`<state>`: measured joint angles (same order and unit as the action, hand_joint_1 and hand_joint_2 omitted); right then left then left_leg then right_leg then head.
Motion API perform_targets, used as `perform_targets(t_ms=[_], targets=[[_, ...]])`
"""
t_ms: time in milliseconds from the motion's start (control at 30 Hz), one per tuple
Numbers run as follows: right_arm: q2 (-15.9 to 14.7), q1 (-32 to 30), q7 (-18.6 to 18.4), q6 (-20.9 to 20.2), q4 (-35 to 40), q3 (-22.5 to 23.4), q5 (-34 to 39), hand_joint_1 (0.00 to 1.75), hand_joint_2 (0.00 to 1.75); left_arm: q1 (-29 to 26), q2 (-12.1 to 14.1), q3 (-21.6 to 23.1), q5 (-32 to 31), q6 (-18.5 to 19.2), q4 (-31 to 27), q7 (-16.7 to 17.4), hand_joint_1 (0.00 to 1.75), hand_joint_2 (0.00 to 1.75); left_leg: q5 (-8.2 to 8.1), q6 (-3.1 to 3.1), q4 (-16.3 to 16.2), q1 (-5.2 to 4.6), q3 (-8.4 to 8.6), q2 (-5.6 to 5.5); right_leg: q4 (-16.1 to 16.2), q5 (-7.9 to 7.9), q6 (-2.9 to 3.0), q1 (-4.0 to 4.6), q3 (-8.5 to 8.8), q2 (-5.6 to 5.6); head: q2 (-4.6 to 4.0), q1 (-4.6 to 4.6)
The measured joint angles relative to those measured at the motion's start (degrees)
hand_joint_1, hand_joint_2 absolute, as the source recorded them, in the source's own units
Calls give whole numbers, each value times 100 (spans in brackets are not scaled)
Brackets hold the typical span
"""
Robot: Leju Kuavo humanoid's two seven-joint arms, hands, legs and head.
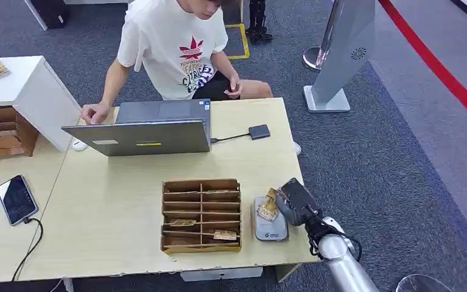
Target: Pass the card to the sensor for recognition and then transmit it.
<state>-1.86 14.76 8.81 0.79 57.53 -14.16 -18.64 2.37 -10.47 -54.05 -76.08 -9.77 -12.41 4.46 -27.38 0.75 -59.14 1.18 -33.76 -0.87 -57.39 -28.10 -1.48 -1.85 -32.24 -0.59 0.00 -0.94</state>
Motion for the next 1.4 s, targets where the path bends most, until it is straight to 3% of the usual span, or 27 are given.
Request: perform_targets(t_ms=[700, 967, 1200, 1400], targets=[[0, -877, 219, 679, 3260, -155, -747, 175, 175, -9, -70, -149, 109, -7, 0, -44, 0, 0, -1, 0, 0, 0, -4, -1, 0, -2, -2, 0, -3, 0, 0, 0], [4, -989, 365, 907, 3777, -352, -1084, 175, 175, -9, -98, -181, 96, -7, 0, -50, 0, 0, -1, 0, 0, 0, -5, -1, 0, -2, -2, 0, -2, 0, 0, 2], [105, -847, 358, 1368, 4128, -937, -1945, 175, 175, 1, -105, -181, -20, 2, 0, -46, 0, 0, -1, 0, 1, 0, -4, 0, -1, -2, -2, 1, -2, 0, 0, 0], [168, -538, 251, 1480, 4161, -1277, -2278, 175, 175, 12, -105, -181, -107, 17, 0, -37, 0, 0, 0, 0, 1, 0, -5, 0, -1, -2, -2, 0, 0, 1, 0, 2]])
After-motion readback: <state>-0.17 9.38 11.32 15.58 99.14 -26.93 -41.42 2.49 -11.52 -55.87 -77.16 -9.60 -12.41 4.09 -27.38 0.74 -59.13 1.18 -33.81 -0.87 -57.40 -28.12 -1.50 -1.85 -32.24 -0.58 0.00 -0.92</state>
